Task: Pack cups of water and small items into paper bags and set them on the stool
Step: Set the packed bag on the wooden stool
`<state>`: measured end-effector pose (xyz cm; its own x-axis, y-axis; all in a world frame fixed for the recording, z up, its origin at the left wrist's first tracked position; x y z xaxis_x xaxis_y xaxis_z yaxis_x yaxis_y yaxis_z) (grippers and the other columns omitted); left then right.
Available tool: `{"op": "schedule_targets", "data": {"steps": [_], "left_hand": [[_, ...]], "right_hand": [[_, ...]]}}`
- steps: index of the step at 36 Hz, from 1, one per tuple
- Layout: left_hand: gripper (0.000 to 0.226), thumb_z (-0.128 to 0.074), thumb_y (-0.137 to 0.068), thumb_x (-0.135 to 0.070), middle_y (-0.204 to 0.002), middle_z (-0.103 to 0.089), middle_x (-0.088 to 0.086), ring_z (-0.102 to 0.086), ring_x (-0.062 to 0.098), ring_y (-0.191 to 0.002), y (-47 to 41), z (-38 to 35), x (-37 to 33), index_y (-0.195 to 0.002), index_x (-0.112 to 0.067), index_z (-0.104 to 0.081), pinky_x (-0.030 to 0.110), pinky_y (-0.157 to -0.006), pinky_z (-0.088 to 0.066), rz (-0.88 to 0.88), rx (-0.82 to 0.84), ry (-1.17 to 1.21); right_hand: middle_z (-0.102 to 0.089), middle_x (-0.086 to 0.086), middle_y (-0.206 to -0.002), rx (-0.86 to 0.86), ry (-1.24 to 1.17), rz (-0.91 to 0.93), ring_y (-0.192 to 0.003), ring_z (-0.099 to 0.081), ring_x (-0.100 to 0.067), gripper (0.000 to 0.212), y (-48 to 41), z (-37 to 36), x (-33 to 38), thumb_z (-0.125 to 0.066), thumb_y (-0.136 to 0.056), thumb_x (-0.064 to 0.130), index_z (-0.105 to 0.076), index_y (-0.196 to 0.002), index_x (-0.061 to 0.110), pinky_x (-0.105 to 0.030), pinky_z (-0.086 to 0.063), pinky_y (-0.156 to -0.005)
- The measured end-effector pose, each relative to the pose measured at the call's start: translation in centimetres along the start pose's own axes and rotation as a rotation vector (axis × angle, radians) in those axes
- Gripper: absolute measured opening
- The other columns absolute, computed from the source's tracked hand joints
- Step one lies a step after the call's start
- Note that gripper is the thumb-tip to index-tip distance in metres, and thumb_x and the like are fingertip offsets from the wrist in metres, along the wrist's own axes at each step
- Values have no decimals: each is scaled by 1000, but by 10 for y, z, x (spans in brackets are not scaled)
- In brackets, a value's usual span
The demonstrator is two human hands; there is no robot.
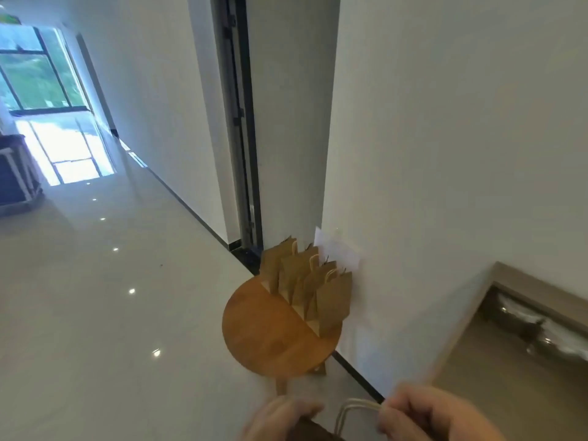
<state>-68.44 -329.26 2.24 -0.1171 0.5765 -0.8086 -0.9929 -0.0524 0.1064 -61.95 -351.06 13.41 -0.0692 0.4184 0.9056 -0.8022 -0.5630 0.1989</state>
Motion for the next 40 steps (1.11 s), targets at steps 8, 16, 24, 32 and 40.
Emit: {"op": "schedule_targets", "data": {"steps": [8, 16, 24, 32, 40], "left_hand": [[50, -62, -72, -78, -129, -39, -42, -46, -14, -123, 12, 62, 107, -117, -74, -41, 6, -108, -33, 191, -366, -45], [57, -74, -85, -44, -156, -34, -25, -41, -3, -138, -24, 137, 149, -129, -62, -42, 17, -115, -35, 268, -598, -28], [41, -69, -95, -39, -137, -40, -36, -45, -7, -128, -125, 209, 201, -128, -52, -49, 20, -111, -40, 292, -497, -89], [30, -62, -101, -36, -124, -57, -33, -55, -10, -114, -245, 254, 247, -127, -50, -56, 16, -97, -47, 395, -248, 10], [31, -63, -101, -40, -125, -56, -32, -58, -1, -116, -361, 294, 276, -129, -52, -57, 29, -103, -55, 414, -180, 12]], "right_hand": [[-74, 11, -85, 5, 127, -93, -83, -70, -8, 13, -90, -105, 17, -81, -90, 37, -81, -79, 43, -15, -51, -72], [-71, 24, -87, -45, 163, -114, -85, -67, 7, 9, -203, -174, 14, -77, -93, 42, -76, -91, 34, -15, -54, -77], [-73, 10, -78, -43, 75, -150, -78, -71, -9, 17, -343, -196, -1, -74, -96, 39, -76, -84, 27, -17, -55, -70], [-61, 3, -70, 94, -24, -331, -68, -61, -9, 26, -485, -204, -23, -68, -102, 36, -70, -81, 20, -15, -50, -60], [-66, 11, -80, -10, -59, -428, -83, -65, -9, 18, -593, -214, -42, -66, -102, 40, -69, -89, 29, -15, -50, -64]]}}
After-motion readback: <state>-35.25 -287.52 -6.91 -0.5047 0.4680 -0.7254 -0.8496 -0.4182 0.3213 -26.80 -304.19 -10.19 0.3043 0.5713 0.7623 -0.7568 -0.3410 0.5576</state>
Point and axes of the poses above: each hand's wrist, its own y-axis away from the middle knuckle, its own z-axis out of the back of the hand, x = y × z, the point moved 2 cm from there along -y, towards the middle knuckle
